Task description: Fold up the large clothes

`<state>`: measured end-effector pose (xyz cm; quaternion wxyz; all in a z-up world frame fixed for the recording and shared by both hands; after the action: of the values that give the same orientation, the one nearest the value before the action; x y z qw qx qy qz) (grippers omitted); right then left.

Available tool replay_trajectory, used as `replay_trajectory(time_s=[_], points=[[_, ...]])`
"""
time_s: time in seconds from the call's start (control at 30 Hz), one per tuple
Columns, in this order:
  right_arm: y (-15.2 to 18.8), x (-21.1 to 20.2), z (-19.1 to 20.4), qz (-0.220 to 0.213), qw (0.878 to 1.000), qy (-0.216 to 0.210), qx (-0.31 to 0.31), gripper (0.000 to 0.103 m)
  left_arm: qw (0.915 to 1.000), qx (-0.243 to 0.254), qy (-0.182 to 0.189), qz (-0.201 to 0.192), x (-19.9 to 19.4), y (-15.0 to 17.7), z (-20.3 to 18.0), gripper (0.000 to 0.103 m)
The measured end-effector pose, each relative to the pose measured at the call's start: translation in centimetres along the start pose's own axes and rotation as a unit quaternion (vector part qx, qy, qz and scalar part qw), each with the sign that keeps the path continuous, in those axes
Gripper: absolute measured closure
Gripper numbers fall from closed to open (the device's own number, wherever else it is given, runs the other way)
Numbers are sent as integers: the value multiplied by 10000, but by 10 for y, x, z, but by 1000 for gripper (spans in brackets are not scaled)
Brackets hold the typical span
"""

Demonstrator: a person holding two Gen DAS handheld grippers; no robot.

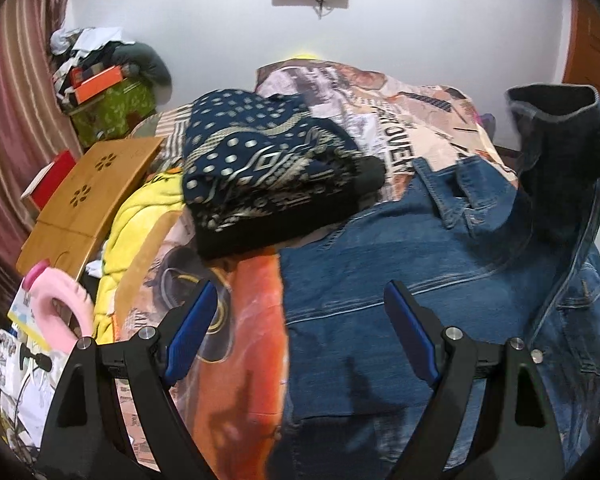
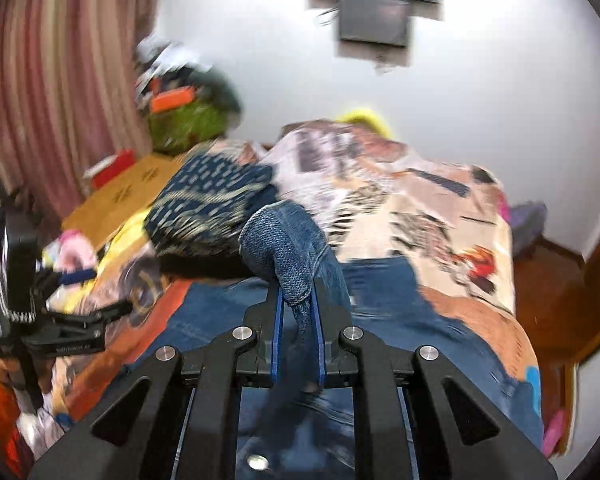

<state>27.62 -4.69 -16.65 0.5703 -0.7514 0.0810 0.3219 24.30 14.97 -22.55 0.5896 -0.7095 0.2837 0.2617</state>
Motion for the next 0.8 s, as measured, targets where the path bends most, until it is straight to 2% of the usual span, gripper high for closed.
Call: replay_trajectory(time_s=[0.17, 0.5, 0.67, 0.8], points=[[21, -9, -54, 132, 9973, 190, 695, 92, 9996, 245, 118, 51, 3, -3, -31, 18], [121, 16, -102, 1241, 9786, 204, 1626, 92, 9967, 657, 383, 288, 16, 3, -82, 18], [145, 13, -110, 1425, 9751, 325, 1670, 88, 9947, 776, 499, 450, 25, 11, -99, 18], [152, 4, -118, 1358, 9741, 387, 1765, 83, 9930, 858, 599, 549, 31, 17, -113, 18]])
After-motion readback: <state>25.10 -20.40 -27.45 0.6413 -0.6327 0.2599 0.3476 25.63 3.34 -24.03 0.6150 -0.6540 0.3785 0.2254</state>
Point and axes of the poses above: each gripper's, at about its wrist camera, not at the fingertips, and x roughly the way its jaws point, z to its left, y to its underside, the point moved 9 cm from there along x, roughly the way its jaws point, and after that the axes turned 14 degrees about y, right-handed, at the moved point
